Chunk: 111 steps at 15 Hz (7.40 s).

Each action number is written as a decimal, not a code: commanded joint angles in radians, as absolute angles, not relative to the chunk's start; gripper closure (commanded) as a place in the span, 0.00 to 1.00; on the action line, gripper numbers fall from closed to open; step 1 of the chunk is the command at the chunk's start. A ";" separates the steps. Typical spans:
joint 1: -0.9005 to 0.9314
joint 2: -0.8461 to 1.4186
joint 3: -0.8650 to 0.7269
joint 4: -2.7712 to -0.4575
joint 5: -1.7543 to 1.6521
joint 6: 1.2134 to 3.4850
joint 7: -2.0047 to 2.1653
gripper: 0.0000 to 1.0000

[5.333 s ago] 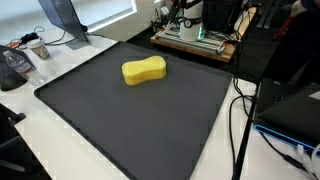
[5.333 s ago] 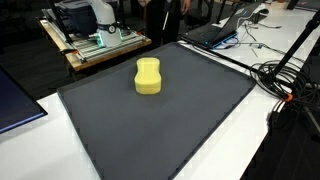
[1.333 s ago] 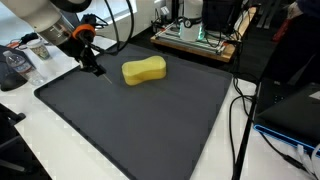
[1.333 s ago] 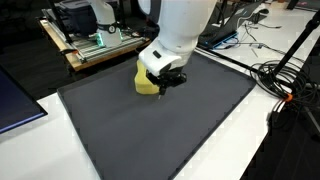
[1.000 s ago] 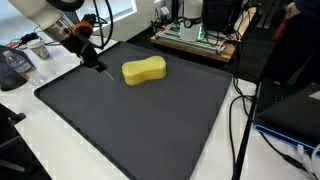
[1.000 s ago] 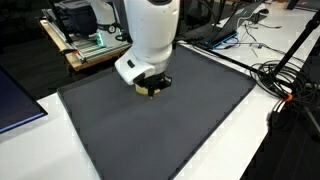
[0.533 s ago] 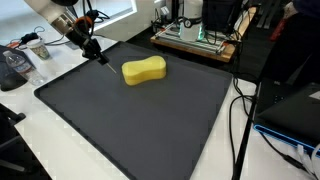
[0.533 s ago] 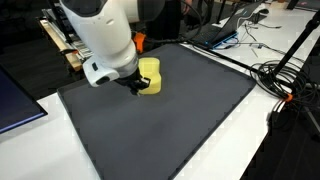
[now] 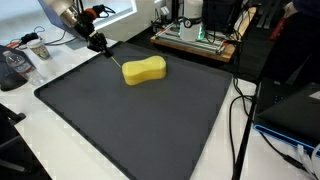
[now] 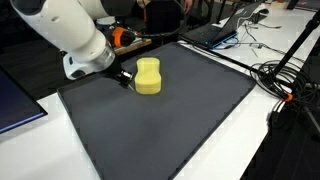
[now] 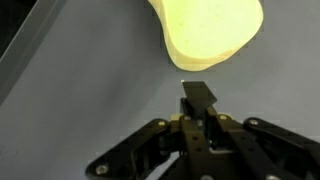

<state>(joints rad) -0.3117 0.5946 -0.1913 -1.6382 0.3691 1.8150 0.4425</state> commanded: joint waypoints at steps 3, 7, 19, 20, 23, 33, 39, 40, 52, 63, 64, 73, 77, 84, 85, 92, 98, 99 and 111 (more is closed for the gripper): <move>-0.325 0.426 -0.215 -1.900 0.481 1.950 0.386 0.97; -0.317 0.324 -0.240 -2.061 0.510 2.076 0.347 0.97; -0.310 0.003 -0.251 -2.423 0.620 2.319 0.142 0.97; -0.306 -0.021 -0.252 -2.443 0.622 2.327 0.130 0.97; -0.295 -0.096 -0.250 -2.498 0.617 2.346 0.095 0.97; -0.219 -0.320 -0.142 -2.599 0.396 2.377 0.233 0.97; -0.146 -0.311 0.028 -2.502 0.151 2.343 0.407 0.97; -0.140 -0.295 0.056 -2.478 0.112 2.346 0.448 0.97; -0.128 -0.240 0.079 -2.440 0.041 2.396 0.483 0.97; -0.025 -0.082 0.183 -2.207 -0.309 2.137 0.635 0.97; -0.007 -0.064 0.190 -2.182 -0.336 2.100 0.651 0.97; 0.148 0.115 0.195 -1.994 -0.522 1.877 0.700 0.97; 0.201 0.200 0.183 -1.934 -0.567 1.831 0.708 0.97; 0.252 0.335 0.144 -1.841 -0.564 1.770 0.696 0.97; 0.257 0.351 0.137 -1.830 -0.563 1.764 0.695 0.97; 0.271 0.428 0.095 -1.785 -0.547 1.749 0.687 0.97; 0.265 0.466 0.063 -1.788 -0.534 1.757 0.691 0.97; 0.264 0.471 0.059 -1.788 -0.531 1.757 0.690 0.97; 0.218 0.503 0.020 -1.823 -0.402 1.823 0.689 0.97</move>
